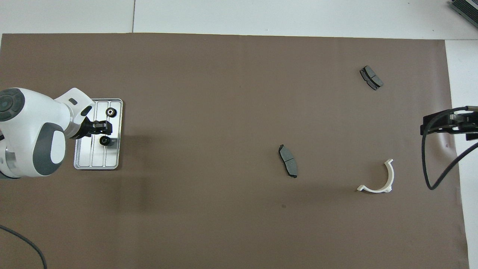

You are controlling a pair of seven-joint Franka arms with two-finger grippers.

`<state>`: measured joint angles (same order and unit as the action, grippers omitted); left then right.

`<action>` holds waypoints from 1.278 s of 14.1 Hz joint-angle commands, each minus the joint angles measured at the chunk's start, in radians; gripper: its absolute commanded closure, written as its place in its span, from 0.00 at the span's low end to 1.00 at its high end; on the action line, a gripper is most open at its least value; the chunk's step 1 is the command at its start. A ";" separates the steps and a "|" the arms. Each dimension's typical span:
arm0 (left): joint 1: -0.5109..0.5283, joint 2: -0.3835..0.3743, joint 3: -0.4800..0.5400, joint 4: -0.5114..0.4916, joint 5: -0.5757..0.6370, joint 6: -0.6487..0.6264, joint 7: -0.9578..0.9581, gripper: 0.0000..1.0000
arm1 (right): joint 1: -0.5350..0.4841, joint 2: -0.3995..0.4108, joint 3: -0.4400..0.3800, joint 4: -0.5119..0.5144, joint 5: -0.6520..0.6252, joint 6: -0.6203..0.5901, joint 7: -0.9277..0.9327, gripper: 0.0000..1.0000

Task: Place bearing gear from tray to pile
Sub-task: 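Lower the left gripper and grasp a black bearing in the tray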

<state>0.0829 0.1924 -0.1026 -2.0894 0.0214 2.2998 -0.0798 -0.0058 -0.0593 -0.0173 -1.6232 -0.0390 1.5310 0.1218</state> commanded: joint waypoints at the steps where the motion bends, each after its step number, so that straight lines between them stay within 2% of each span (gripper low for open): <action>1: -0.009 -0.010 0.004 -0.027 0.008 0.024 -0.029 0.38 | 0.000 -0.022 0.000 -0.027 -0.002 0.015 -0.028 0.00; 7: -0.008 -0.004 0.004 -0.050 0.008 0.018 -0.024 0.39 | 0.000 -0.023 0.000 -0.027 -0.002 0.015 -0.028 0.00; 18: -0.005 -0.005 0.004 -0.078 0.006 0.023 -0.026 0.49 | 0.000 -0.023 -0.001 -0.029 -0.002 0.015 -0.028 0.00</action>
<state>0.0829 0.1967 -0.1040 -2.1449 0.0214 2.3001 -0.0915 -0.0057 -0.0593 -0.0173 -1.6233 -0.0390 1.5316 0.1218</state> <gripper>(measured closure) 0.476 0.000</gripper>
